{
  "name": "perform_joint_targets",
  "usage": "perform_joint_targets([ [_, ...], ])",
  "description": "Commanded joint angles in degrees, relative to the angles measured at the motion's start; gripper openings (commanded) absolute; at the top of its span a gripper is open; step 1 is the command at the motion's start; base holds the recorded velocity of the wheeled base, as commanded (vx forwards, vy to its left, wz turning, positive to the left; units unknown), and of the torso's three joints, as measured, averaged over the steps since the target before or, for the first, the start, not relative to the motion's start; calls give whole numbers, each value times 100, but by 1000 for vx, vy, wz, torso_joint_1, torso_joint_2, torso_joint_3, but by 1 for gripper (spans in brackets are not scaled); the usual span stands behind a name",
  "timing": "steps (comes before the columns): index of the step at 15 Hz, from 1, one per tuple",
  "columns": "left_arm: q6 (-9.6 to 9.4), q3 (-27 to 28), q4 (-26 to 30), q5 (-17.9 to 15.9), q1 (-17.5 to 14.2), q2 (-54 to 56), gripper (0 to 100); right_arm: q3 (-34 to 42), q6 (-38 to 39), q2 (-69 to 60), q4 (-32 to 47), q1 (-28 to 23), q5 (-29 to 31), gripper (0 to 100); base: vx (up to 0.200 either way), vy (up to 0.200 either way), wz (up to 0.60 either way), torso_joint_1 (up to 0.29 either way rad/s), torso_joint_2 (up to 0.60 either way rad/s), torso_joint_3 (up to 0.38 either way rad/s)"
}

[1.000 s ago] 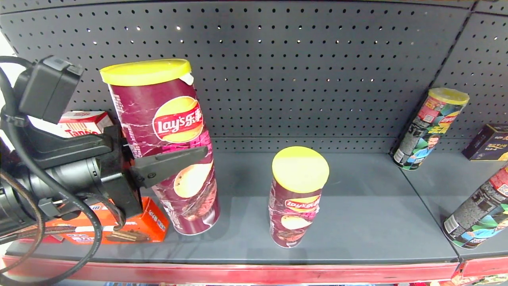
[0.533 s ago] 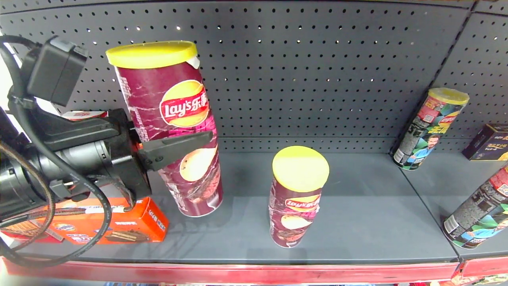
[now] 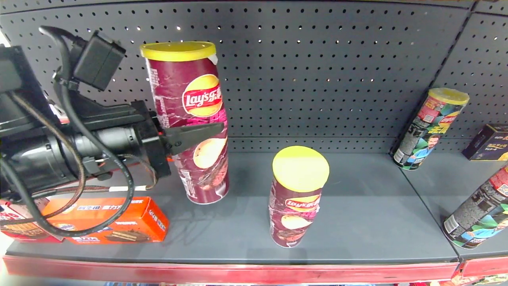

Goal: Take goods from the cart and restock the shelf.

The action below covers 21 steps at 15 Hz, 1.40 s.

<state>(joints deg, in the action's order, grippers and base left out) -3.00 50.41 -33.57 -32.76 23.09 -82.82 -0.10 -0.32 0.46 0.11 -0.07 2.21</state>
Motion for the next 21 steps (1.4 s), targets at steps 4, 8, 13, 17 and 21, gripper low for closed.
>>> perform_joint_targets([
  [4,-157,1683,835,-11,222,-1271,0,1,-3,15,-2,-1,-1,100,0,0,0,0,0,0],
  [8,-201,2070,140,-11,222,-2142,0,1,-3,24,-2,-1,-1,100,0,0,0,0,0,0],
  [13,-175,2043,-1099,15,178,-2924,0,1,-3,24,7,-1,-1,100,0,0,0,0,0,0],
  [17,-201,2061,-1187,-3,187,-3205,0,1,-3,24,-2,-1,-1,100,0,0,0,0,0,0],
  [21,-210,2052,-1424,-3,231,-3363,0,1,-3,15,7,-1,-1,100,0,0,0,0,0,0],
])
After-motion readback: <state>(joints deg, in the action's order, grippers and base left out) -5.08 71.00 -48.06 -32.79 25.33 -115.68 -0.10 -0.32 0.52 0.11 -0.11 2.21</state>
